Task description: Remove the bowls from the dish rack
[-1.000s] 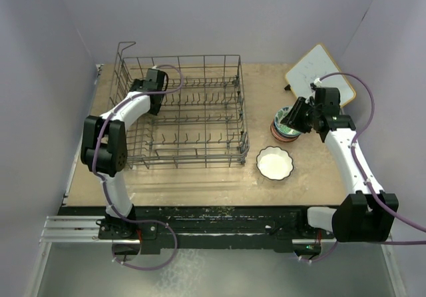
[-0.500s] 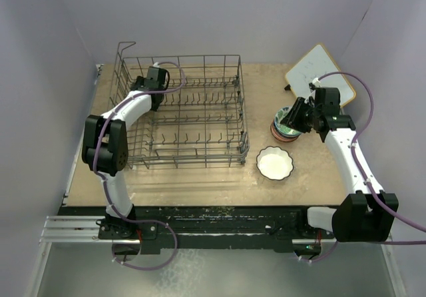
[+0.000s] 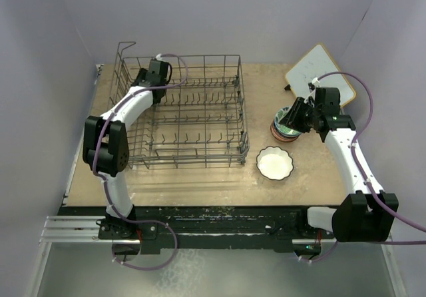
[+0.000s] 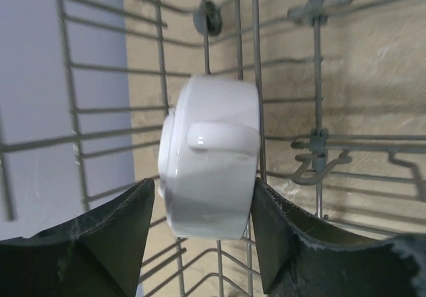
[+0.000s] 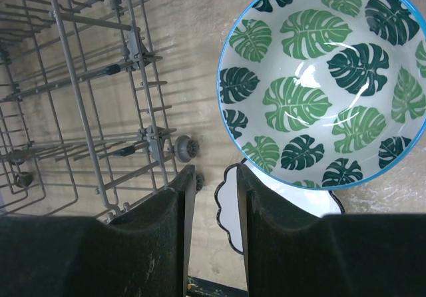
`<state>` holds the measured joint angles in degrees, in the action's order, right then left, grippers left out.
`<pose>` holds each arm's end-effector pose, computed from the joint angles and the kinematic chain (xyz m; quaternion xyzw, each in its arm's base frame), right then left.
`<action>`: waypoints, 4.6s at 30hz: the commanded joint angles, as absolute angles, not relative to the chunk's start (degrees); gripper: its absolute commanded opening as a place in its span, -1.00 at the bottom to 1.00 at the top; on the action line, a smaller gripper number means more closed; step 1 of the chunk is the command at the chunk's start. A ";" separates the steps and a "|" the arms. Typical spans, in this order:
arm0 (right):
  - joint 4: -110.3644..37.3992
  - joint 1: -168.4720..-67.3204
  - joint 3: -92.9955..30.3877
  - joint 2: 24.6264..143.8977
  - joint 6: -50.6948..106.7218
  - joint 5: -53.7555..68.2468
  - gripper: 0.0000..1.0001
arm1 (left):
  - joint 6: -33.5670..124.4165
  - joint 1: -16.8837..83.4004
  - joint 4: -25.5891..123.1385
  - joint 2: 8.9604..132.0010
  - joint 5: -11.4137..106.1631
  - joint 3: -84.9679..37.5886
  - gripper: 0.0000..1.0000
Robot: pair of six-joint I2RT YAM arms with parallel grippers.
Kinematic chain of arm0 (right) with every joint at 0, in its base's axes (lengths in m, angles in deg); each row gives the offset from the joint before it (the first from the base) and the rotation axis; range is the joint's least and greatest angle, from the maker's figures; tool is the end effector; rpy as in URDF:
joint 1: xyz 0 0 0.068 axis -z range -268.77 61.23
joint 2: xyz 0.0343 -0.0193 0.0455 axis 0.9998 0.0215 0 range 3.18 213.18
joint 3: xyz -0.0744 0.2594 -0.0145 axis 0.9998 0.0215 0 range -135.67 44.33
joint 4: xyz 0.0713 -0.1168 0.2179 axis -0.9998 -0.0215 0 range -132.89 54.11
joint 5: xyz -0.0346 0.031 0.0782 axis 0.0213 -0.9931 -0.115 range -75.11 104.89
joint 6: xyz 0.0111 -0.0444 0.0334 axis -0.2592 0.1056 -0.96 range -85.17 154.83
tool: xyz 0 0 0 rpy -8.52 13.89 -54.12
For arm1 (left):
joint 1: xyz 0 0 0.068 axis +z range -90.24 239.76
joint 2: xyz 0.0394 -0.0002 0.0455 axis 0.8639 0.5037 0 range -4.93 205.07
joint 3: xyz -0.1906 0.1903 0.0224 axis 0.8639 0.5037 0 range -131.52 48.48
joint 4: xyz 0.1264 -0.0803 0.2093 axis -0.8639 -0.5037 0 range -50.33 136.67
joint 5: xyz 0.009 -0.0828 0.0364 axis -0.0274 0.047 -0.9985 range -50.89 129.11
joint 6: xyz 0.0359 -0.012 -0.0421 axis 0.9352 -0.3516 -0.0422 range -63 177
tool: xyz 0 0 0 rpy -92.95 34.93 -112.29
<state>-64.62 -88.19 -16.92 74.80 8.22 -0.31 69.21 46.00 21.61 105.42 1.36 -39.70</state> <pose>0.2723 0.0075 0.3064 0.1551 0.8833 0.2122 0.3881 0.4213 -0.0782 0.2461 0.0830 0.8850 0.2966 0.3491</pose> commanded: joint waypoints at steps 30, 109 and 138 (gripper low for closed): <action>-63.45 -87.89 -15.95 70.60 8.24 -2.81 -0.34 | 50.34 51.89 7.58 107.98 10.97 -56.17 0.38; -63.86 -91.97 -25.99 70.15 15.49 -0.75 -0.30 | 40.47 42.61 -4.55 100.26 35.58 -72.21 -0.90; -72.75 -121.88 -57.02 99.80 18.60 20.38 0.03 | 23.65 32.78 2.73 97.61 47.09 -54.83 -1.00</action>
